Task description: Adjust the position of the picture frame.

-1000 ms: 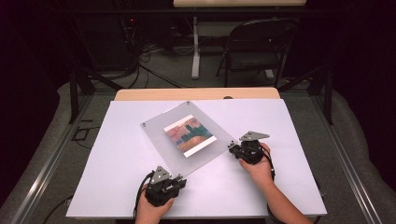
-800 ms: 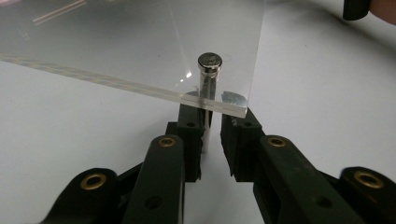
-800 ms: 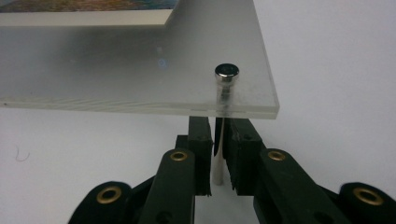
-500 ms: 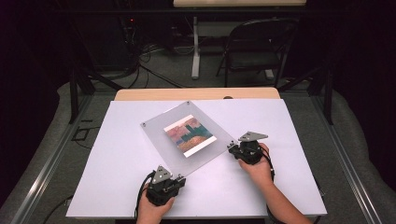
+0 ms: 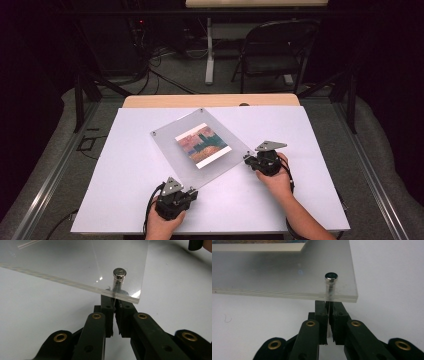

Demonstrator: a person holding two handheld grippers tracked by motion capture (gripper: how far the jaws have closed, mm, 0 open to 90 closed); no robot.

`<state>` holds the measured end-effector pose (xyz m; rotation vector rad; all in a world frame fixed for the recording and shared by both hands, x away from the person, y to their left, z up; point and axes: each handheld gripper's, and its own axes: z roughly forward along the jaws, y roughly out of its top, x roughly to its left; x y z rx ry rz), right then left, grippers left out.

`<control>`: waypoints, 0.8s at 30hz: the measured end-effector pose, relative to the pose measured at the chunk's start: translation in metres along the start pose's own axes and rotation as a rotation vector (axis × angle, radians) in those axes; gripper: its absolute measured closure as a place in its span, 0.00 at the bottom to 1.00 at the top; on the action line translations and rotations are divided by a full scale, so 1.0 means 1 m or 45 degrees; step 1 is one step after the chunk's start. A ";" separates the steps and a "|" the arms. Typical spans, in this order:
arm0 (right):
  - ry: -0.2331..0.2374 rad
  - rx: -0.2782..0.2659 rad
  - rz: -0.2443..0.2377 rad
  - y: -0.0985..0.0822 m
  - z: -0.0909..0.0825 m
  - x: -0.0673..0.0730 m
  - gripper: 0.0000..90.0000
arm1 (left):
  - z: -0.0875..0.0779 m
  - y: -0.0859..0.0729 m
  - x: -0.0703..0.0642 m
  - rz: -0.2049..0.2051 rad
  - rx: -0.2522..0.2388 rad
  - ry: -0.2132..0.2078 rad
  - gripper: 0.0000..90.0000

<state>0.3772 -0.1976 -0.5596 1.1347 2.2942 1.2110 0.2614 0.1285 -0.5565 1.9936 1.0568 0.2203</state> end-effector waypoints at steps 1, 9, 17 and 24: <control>0.003 -0.003 0.002 0.000 0.000 0.000 0.95 | -0.001 0.000 0.000 -0.002 0.005 0.000 0.95; 0.012 -0.011 0.001 0.000 -0.008 0.004 0.95 | -0.005 0.004 0.006 -0.018 -0.015 -0.007 0.95; 0.043 -0.028 0.021 -0.004 -0.021 0.012 0.95 | -0.009 0.012 0.025 -0.078 -0.043 0.025 0.94; 0.074 -0.040 0.020 -0.010 -0.038 0.028 0.95 | -0.009 0.022 0.045 -0.123 -0.075 0.052 0.94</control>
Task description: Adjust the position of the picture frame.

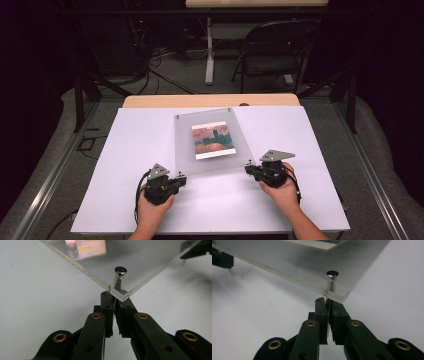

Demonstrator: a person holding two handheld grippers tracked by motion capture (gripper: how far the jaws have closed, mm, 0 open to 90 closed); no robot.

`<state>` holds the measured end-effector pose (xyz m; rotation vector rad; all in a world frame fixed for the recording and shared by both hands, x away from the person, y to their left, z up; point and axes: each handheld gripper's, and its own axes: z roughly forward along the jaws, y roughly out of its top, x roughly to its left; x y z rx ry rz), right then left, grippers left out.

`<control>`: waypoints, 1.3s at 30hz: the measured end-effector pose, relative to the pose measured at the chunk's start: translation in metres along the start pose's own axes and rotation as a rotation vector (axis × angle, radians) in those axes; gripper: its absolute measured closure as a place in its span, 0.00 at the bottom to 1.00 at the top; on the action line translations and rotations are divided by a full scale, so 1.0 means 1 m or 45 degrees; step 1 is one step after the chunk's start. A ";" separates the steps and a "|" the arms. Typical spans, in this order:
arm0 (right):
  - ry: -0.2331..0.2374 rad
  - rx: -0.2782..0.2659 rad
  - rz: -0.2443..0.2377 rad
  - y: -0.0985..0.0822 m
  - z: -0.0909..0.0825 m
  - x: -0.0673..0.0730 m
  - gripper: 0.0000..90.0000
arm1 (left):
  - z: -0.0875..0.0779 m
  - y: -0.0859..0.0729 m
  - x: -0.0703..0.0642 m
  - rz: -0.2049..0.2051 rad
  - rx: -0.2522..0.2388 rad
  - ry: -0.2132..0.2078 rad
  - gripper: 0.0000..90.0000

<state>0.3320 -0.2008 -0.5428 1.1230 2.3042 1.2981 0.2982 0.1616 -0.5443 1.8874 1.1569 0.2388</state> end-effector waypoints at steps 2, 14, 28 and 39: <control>0.008 0.007 0.004 -0.001 -0.003 0.005 0.95 | 0.001 0.003 0.005 -0.012 0.000 0.013 0.94; -0.019 0.022 0.028 -0.003 0.005 0.003 0.95 | 0.015 0.009 0.015 -0.044 0.003 -0.003 0.93; -0.024 0.017 0.058 0.002 0.017 -0.006 0.95 | 0.024 0.015 0.026 -0.057 -0.004 0.006 0.93; -0.027 0.026 0.081 0.000 0.022 -0.010 0.95 | 0.031 0.016 0.030 -0.076 0.002 0.006 0.92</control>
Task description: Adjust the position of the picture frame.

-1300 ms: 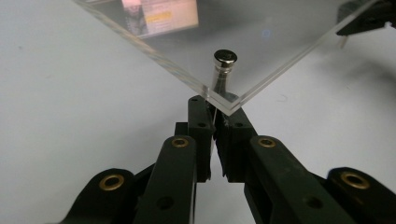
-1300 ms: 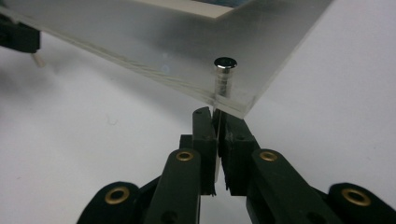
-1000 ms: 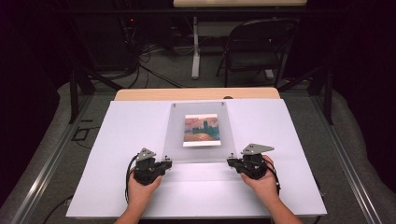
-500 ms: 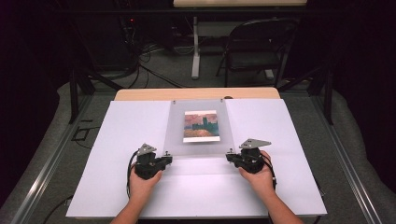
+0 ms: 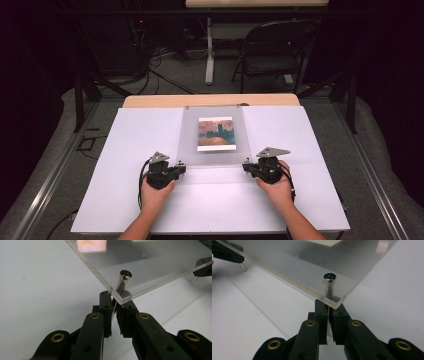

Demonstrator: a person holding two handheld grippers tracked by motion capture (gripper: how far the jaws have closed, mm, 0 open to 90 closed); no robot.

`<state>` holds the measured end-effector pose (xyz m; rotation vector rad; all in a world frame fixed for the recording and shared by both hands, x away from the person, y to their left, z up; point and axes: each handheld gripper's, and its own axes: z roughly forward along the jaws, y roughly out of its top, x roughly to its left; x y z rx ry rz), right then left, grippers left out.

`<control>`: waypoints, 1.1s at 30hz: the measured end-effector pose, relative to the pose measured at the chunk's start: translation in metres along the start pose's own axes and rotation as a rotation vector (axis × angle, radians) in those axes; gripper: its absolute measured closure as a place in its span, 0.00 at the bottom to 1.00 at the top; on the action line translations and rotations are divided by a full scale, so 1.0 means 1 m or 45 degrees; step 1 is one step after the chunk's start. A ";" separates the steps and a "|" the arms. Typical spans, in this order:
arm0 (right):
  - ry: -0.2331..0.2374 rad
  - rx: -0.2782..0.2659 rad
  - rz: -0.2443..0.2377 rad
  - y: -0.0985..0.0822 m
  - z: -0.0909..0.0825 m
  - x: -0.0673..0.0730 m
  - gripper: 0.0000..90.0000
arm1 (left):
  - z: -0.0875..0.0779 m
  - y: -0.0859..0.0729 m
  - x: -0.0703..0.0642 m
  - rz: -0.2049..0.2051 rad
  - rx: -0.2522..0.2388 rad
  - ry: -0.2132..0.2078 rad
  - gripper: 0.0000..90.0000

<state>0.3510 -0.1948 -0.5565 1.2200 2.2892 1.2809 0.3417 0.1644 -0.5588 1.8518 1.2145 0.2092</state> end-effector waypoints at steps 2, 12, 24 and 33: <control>0.006 0.002 0.010 -0.001 0.001 0.000 0.95 | 0.000 0.000 0.000 -0.002 0.000 0.000 0.92; 0.031 0.003 0.039 -0.004 0.002 -0.003 0.94 | 0.000 -0.001 0.001 -0.021 -0.009 -0.009 0.91; 0.012 0.005 0.020 -0.003 0.002 0.000 0.95 | -0.001 -0.001 0.000 -0.005 -0.002 0.008 0.92; 0.046 -0.012 0.044 -0.005 0.002 -0.002 0.83 | -0.002 -0.002 0.002 -0.038 -0.018 -0.010 0.88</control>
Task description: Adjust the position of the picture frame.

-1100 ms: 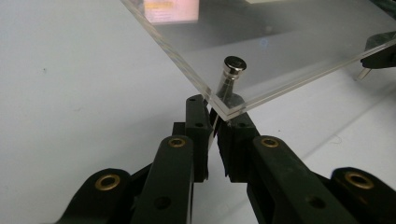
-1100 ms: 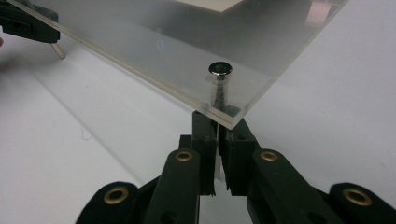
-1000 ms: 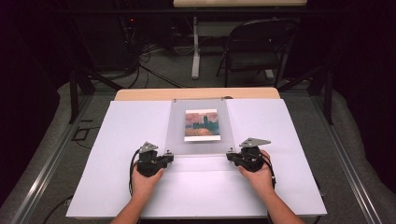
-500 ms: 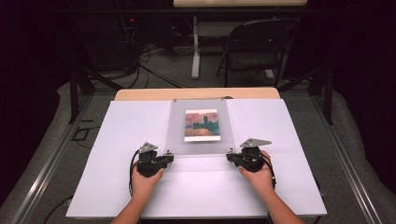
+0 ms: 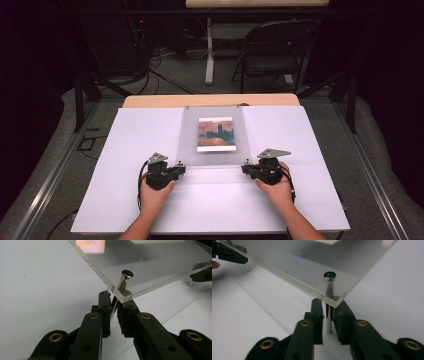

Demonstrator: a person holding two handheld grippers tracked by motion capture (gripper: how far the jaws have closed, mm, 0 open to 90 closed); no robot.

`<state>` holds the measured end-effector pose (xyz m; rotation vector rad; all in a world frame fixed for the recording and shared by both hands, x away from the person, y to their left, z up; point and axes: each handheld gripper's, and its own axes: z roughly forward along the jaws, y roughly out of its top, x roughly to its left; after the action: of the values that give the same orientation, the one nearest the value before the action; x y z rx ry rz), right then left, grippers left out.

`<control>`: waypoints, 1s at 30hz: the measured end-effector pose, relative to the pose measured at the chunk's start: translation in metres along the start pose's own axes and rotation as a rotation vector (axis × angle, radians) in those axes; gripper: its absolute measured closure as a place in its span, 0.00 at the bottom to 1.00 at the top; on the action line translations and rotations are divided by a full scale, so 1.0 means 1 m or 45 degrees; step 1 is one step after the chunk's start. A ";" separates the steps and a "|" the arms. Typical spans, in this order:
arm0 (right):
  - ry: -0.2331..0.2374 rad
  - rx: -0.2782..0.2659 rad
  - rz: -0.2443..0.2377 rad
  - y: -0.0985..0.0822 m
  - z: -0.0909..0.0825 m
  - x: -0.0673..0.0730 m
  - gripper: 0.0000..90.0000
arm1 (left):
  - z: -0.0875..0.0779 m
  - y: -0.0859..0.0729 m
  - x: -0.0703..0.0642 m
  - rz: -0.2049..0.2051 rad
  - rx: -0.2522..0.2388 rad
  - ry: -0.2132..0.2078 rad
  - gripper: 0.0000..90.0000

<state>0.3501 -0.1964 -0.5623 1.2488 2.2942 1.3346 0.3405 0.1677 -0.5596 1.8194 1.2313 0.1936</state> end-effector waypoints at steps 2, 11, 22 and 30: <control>0.004 -0.001 0.000 -0.001 -0.001 0.001 0.74 | -0.002 0.000 0.000 -0.011 -0.009 -0.004 0.84; -0.032 0.005 -0.078 -0.002 -0.009 0.009 0.55 | -0.010 -0.005 -0.014 0.081 0.026 0.040 0.54; -0.081 0.021 -0.105 -0.002 -0.031 0.014 0.48 | -0.027 -0.011 -0.027 0.242 0.025 0.058 0.45; -0.104 0.016 -0.163 -0.011 -0.054 0.027 0.45 | -0.045 -0.018 -0.025 0.254 -0.015 0.030 0.44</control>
<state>0.2976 -0.2125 -0.5345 1.1179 2.2871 1.2052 0.2905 0.1756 -0.5387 1.9339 1.0617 0.3341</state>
